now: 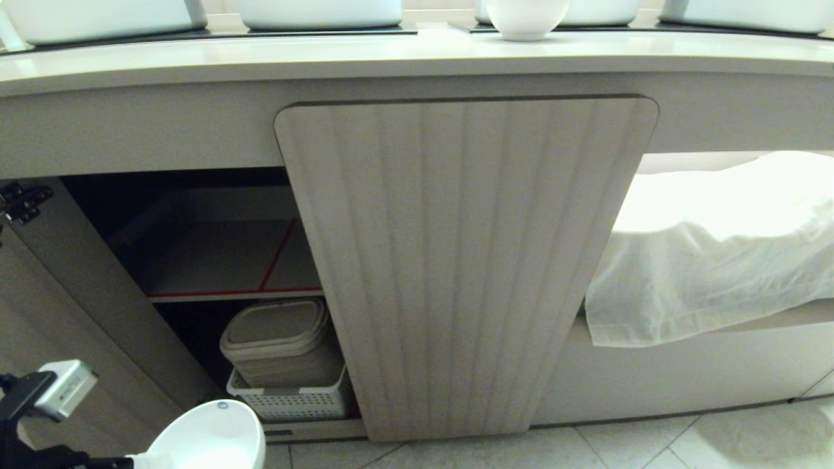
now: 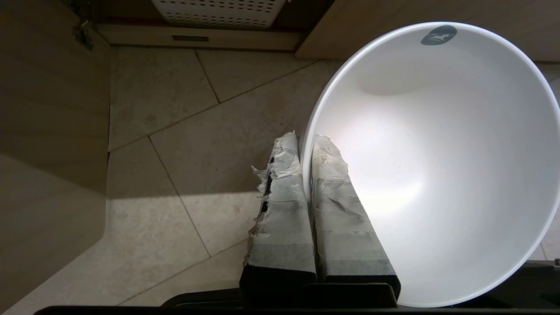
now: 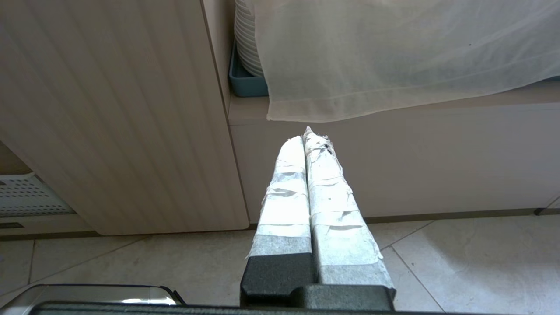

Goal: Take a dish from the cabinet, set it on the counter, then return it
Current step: Place it on the table

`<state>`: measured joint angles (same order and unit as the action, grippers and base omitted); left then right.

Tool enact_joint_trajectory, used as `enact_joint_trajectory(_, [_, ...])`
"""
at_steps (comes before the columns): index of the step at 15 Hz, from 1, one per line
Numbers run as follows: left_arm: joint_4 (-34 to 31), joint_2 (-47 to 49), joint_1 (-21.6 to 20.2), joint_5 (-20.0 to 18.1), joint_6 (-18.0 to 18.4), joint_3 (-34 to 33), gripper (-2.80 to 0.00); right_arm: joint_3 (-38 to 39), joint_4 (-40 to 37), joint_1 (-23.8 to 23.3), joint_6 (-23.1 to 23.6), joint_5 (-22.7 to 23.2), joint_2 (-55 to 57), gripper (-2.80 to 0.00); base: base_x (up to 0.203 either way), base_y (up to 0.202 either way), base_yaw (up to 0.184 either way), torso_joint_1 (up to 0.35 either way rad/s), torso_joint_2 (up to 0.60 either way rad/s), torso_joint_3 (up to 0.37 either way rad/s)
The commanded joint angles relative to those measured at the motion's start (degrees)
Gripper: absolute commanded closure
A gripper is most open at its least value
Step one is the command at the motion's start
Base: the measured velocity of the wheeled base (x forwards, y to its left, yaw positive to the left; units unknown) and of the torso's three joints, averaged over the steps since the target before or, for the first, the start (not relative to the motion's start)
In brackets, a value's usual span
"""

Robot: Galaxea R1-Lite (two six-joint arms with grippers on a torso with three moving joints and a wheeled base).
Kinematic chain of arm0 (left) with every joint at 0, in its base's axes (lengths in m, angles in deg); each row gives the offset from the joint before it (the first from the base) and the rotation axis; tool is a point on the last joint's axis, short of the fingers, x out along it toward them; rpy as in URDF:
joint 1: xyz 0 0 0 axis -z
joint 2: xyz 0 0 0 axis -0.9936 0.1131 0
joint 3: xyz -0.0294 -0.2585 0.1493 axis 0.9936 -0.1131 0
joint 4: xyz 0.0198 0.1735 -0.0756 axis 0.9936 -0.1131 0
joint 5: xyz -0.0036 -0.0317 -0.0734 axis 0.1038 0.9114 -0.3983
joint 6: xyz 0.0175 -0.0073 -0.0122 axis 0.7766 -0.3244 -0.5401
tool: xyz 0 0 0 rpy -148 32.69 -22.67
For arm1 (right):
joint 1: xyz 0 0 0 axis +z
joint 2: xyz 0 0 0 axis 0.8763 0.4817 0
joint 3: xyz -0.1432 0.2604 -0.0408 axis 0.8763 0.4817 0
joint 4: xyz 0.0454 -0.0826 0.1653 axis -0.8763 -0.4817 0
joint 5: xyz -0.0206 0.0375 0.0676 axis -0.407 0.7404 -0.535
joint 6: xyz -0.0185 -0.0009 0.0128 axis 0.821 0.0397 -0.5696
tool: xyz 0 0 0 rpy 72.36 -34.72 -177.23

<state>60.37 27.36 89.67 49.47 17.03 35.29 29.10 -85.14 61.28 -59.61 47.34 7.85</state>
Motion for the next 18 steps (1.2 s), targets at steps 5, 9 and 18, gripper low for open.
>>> enact_joint_trajectory(5, [-0.08,0.45,-0.02,-0.11,-0.11,0.07,0.0,-0.09,0.08,0.01,-0.02,0.0,0.06,0.0,0.0,0.0,0.0,0.0,0.0,0.0])
enact_joint_trajectory(9, [-0.08,0.45,-0.02,-0.02,-0.11,-0.01,0.0,-0.05,0.0,0.01,-0.04,0.0,-0.02,0.0,0.0,0.0,0.0,0.0,0.0,0.0])
enact_joint_trajectory(18, [-0.08,0.53,-0.02,-0.02,-0.11,-0.01,0.0,-0.06,0.0,0.01,0.02,0.0,-0.02,0.0,0.0,0.0,0.0,0.0,0.0,0.0])
